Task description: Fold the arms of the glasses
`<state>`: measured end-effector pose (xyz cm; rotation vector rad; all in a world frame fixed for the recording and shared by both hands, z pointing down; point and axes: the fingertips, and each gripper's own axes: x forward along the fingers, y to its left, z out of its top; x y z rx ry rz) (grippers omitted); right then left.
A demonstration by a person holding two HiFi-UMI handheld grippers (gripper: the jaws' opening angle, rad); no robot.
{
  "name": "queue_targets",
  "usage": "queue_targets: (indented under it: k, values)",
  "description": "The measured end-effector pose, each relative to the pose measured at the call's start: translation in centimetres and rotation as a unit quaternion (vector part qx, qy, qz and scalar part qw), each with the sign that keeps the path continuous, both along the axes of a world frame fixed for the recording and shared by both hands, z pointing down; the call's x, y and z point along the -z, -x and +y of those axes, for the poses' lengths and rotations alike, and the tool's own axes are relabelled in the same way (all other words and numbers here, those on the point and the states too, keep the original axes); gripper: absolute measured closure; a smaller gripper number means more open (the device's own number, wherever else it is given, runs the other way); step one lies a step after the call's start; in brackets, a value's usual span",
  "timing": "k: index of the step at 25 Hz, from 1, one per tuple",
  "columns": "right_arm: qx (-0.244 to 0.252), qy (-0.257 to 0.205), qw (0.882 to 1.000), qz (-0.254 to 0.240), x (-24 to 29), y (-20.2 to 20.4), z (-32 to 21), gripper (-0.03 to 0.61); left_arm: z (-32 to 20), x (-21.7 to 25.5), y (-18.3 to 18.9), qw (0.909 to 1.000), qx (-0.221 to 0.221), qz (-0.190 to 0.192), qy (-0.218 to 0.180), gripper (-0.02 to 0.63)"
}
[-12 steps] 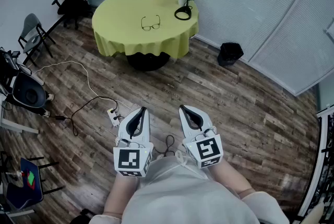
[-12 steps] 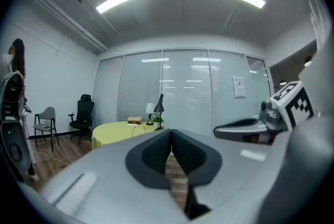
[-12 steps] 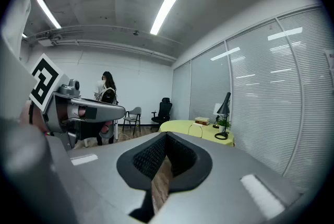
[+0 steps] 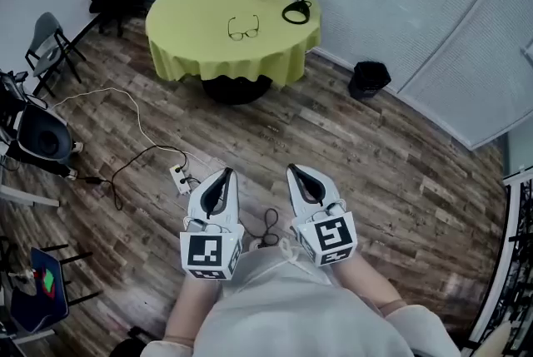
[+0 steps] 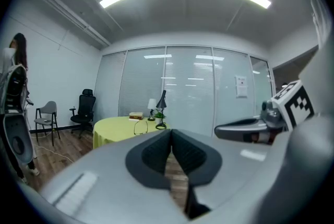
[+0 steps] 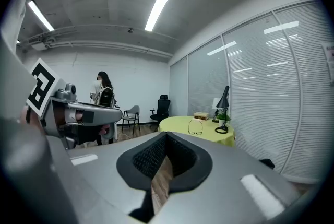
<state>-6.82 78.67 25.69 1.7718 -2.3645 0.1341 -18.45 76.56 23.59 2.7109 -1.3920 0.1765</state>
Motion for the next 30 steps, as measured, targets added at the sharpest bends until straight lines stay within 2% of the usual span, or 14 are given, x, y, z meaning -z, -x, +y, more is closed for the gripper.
queue_targets:
  k: [9,14,21,26,30]
  values:
    - [-0.018,0.041,0.999,-0.009,-2.6,-0.5,-2.7,0.580,-2.5,-3.3,1.3,0.9991,0.009,0.006,0.040,0.607]
    - [-0.012,0.052,0.999,-0.010,-3.7,-2.2,-6.6,0.579,-5.9,-4.4,0.8,0.9982,0.029,0.006,0.051,0.607]
    - [0.037,0.057,0.998,-0.017,-4.6,-4.3,-16.1,0.580,-14.6,-4.6,-1.0,0.9957,0.079,0.004,0.049,0.607]
    - [0.077,0.078,0.994,-0.023,-4.7,-7.2,-24.5,0.580,-22.4,-3.5,-4.2,0.9933,0.107,-0.006,0.045,0.607]
    - [0.096,0.080,0.992,-0.025,-4.3,-11.0,-31.4,0.580,-29.0,-2.7,-8.0,0.9915,0.122,-0.016,0.043,0.607]
